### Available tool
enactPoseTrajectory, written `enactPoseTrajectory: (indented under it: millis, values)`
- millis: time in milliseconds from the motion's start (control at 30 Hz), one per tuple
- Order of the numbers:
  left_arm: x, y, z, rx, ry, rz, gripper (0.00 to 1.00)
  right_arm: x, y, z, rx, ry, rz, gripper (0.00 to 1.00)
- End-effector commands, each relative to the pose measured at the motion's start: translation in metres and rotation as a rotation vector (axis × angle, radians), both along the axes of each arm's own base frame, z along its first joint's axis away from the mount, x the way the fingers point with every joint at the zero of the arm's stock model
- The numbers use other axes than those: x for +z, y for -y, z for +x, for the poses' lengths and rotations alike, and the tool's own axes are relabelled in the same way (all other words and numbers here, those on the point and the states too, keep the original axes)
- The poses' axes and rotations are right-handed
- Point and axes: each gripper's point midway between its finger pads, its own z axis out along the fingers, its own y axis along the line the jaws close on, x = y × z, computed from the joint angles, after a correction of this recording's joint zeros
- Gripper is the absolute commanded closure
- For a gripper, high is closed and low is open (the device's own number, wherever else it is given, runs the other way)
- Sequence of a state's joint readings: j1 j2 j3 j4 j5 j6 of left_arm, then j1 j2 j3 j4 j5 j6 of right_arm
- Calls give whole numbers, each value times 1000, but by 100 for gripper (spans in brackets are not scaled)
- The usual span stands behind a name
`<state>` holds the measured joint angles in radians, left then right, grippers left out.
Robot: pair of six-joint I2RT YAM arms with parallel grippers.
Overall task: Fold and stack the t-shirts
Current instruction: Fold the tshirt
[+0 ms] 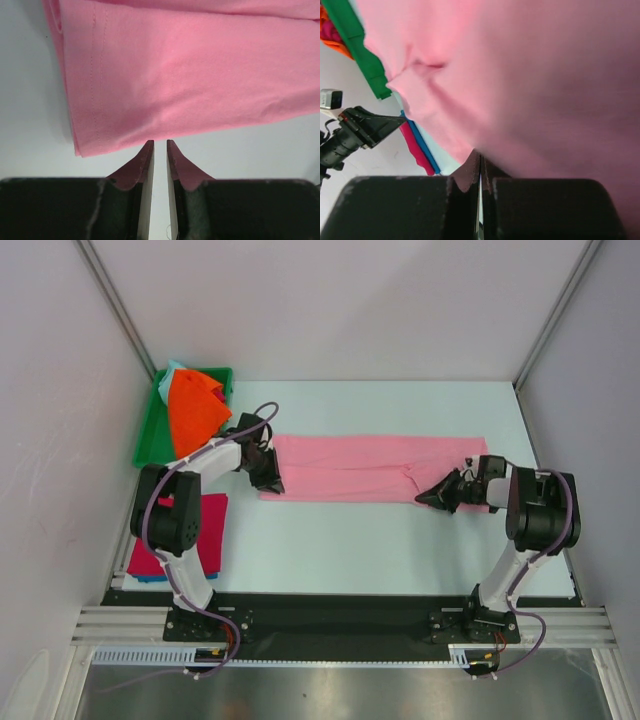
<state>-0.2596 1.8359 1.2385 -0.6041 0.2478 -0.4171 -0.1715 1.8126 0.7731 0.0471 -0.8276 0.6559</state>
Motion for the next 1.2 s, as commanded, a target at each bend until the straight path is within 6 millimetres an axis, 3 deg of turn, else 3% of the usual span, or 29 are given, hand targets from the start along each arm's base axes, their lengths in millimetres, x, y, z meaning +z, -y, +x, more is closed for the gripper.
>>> enactPoseTrajectory:
  millis: [0, 67, 267, 433, 533, 567, 600, 767, 867, 900, 933, 1167]
  values:
    - [18, 4, 5, -19, 59, -31, 79, -14, 9, 7, -2, 34, -19, 99]
    - [21, 5, 7, -23, 66, -31, 79, -12, 12, 12, -5, 43, -18, 100]
    - [24, 6, 9, -23, 69, -32, 79, 25, 27, 24, 2, 109, -117, 99]
    - [28, 21, 8, -62, 92, -76, 72, 38, 33, 30, -23, 120, -197, 81]
    - [33, 34, 11, -78, 110, -97, 72, 41, 18, 36, 27, 127, -305, 80]
    - [33, 37, 13, -78, 109, -99, 72, 44, 1, 31, 74, 127, -340, 80]
    - [32, 38, 14, -80, 109, -94, 73, 45, 6, 38, 46, 133, -436, 80]
    - [26, 33, 25, -70, 104, -52, 74, 65, -14, 38, 63, 225, -718, 83]
    - [14, 28, 27, -52, 66, -38, 75, 64, -21, 39, 71, 221, -881, 100]
    - [9, 24, 27, -41, 45, -36, 75, 55, -16, 41, 68, 195, -939, 100]
    - [7, 24, 27, -38, 39, -44, 75, 61, -24, 47, 76, 214, -954, 100]
    - [-11, 12, 32, 64, -49, -104, 76, 43, -31, 54, 142, 170, -1198, 100]
